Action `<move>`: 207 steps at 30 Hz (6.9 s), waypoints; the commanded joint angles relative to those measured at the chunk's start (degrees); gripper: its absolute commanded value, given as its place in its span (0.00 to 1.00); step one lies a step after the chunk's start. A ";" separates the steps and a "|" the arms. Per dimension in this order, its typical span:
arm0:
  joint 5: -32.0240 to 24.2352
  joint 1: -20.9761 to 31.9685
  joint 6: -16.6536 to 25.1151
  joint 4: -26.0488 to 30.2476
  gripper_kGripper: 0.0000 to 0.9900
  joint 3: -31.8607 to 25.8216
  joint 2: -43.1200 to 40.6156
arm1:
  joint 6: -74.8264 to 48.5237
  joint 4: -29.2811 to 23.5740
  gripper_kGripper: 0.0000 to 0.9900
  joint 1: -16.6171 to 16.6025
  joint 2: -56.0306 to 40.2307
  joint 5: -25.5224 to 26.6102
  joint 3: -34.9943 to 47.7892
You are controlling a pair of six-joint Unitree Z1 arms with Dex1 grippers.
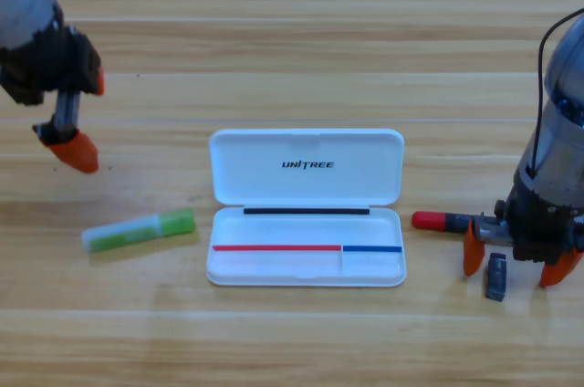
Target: Clean up eraser and pencils
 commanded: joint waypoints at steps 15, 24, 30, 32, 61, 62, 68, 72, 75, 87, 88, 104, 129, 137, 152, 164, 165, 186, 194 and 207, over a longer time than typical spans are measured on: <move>-4.32 0.85 -3.36 -12.27 0.92 11.80 8.92 | -0.41 0.24 0.31 -1.30 4.91 1.34 1.72; -4.59 0.68 -4.59 -17.36 0.95 14.53 11.73 | -1.91 4.29 0.03 -1.12 4.47 1.34 0.05; -4.76 0.59 -4.51 -19.82 0.94 16.28 13.66 | -18.61 11.67 0.02 -0.07 0.16 0.81 -7.16; -4.76 0.68 -4.51 -20.53 0.93 16.72 14.10 | -29.59 12.46 0.02 0.73 -3.18 -0.24 -8.39; -4.32 0.41 -1.34 -22.99 0.37 17.87 16.13 | -85.58 34.79 0.03 11.80 17.13 2.31 -43.81; -4.32 0.50 -0.99 -23.16 0.34 17.87 16.13 | -85.49 35.05 0.03 11.89 17.74 2.22 -44.77; -4.41 0.41 -0.64 -23.34 0.02 17.87 15.69 | -85.58 35.66 0.03 12.68 20.91 1.60 -48.11; -4.41 0.41 -0.73 -23.34 0.00 17.87 15.07 | -85.58 35.66 0.03 12.85 22.49 1.16 -48.90; -4.15 0.41 -0.73 -22.99 0.00 17.87 14.46 | -85.58 35.66 0.03 13.03 23.02 1.16 -49.08; -3.36 0.41 -0.46 -15.34 0.00 14.79 7.34 | -85.49 35.66 0.04 13.03 24.77 0.81 -51.01; -3.36 0.41 -0.37 -14.73 0.00 14.53 6.81 | -85.49 35.66 0.04 13.03 25.04 0.64 -51.28; -2.65 0.41 0.24 -9.19 0.00 12.24 2.15 | -85.49 35.66 0.04 13.03 26.09 -0.51 -52.07; -2.48 -2.14 -0.02 0.13 0.00 3.28 -1.45 | -85.58 38.04 0.80 10.48 -3.44 3.89 -37.04; -2.83 -6.53 -1.17 0.13 0.00 0.20 1.10 | -91.82 28.90 0.84 -1.38 -0.54 0.20 -23.42; -1.86 -19.89 -6.00 -0.14 0.00 -7.97 15.25 | -97.01 12.46 0.86 -3.23 7.02 -1.91 -17.97; -2.12 -21.82 -7.41 -0.75 0.00 -12.90 24.65 | -97.44 11.93 0.81 -2.61 15.90 -4.02 -23.06; -2.12 -21.82 -7.49 -0.75 0.00 -13.07 24.91 | -97.62 11.93 0.75 -2.61 16.51 -4.37 -23.42; -2.92 -21.73 -9.69 -1.19 0.00 -14.39 26.76 | -99.20 13.52 0.00 -2.61 17.65 -5.17 -23.77; -3.27 -21.56 -12.15 -1.19 0.00 -14.57 26.76 | -99.11 13.78 0.00 -2.61 16.60 -5.25 -23.33; -4.23 -21.47 -14.52 -0.84 0.00 -14.83 27.02 | -98.85 13.87 0.00 -2.61 15.81 -5.43 -22.80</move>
